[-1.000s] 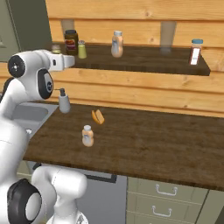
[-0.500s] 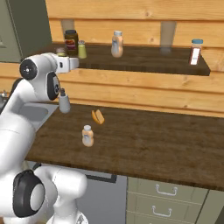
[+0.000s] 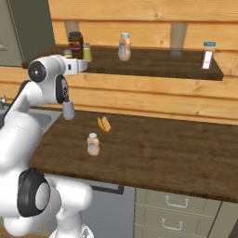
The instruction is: Put the shaker and condiment bottle from the counter next to their counterparts in the cabinet.
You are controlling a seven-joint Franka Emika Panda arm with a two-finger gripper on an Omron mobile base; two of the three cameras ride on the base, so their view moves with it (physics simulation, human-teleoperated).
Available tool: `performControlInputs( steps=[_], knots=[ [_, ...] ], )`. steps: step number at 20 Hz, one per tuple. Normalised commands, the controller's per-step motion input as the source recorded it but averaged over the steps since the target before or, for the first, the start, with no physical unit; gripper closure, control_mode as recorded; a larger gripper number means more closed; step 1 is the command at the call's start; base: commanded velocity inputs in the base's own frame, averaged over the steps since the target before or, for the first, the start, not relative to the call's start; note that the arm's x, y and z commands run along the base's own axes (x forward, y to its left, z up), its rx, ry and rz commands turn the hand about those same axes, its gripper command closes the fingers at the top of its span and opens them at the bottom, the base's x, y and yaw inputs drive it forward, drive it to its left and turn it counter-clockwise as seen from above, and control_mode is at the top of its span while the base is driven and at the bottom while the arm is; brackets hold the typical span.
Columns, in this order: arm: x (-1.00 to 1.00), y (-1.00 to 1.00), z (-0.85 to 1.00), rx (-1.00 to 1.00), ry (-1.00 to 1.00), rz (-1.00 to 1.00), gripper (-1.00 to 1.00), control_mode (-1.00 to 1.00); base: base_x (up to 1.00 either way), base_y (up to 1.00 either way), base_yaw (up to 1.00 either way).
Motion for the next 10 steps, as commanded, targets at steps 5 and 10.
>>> performControlInputs(
  steps=[5,10],
  knots=[
    [0.34,0.00,0.00,0.00,0.00,0.00,1.00,-1.00,0.00,0.00,0.00],
    [0.36,0.00,-0.05,0.00,0.00,0.01,1.00,-1.00,0.00,0.00,0.00]
  ],
)
